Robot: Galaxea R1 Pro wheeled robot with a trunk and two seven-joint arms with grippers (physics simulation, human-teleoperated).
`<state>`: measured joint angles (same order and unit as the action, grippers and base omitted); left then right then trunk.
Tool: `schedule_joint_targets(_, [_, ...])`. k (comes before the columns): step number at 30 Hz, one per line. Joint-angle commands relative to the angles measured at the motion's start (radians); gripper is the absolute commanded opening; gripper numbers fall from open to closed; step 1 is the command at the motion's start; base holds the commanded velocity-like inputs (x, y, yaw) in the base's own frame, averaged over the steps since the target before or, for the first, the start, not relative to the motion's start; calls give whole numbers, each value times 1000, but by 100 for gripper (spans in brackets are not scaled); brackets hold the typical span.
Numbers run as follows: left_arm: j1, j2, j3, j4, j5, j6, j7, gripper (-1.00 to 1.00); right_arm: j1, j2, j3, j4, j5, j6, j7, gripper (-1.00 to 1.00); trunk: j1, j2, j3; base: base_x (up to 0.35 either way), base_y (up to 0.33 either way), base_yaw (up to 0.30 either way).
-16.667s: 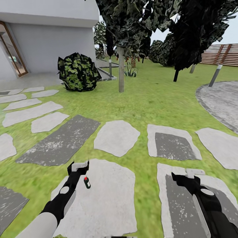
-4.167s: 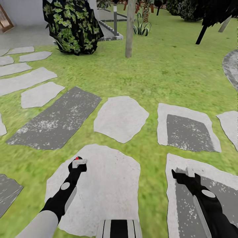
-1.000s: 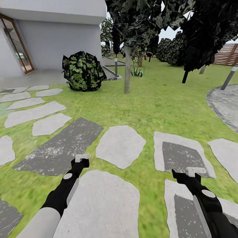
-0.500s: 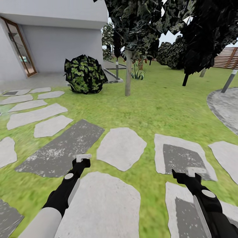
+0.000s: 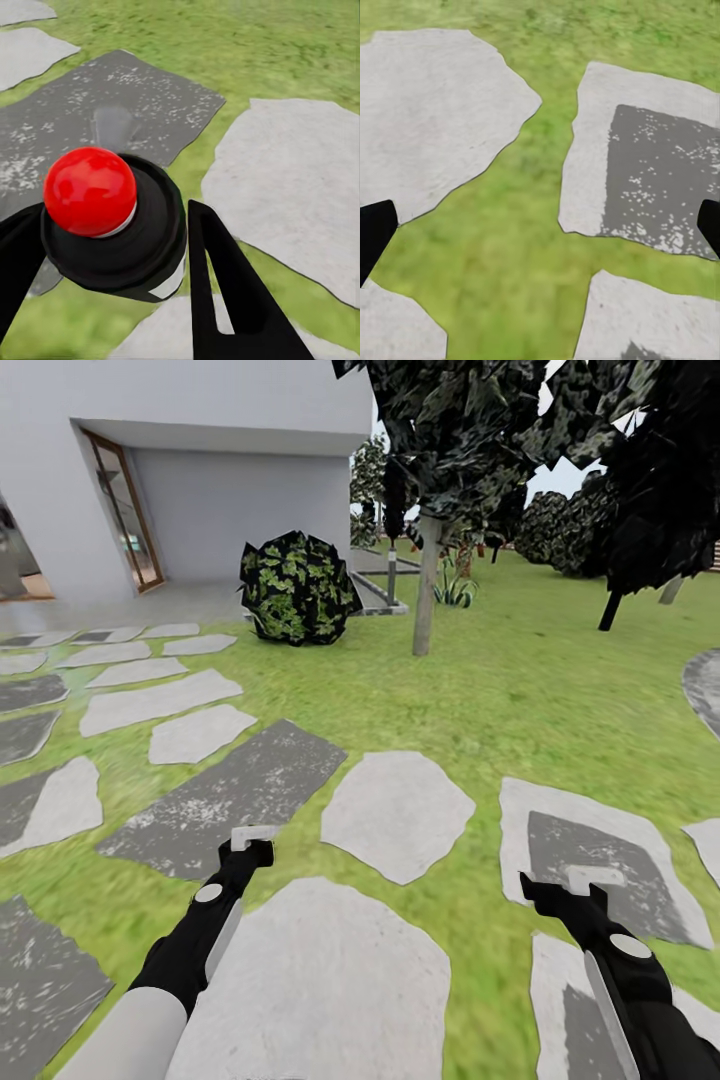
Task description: In the garden, pick up the pesticide atomizer on the floor and spray pesticide onto both trees until each tree trunk is fully covered.
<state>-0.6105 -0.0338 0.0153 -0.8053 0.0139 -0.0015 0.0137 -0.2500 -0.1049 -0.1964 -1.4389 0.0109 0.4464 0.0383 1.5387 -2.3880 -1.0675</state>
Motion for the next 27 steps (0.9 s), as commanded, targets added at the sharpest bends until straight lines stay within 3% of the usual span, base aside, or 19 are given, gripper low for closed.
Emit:
schedule_joint_targets(1, [0,0,0,0,0,0,0,-100,0,0,0,0,0,0,0,100,0,0,1,0,0,271])
schedule_joint_targets(27, [0,0,0,1,1,2,0,-100,0,1,1,0,0,0,0,100,0,0,14,0,0,270])
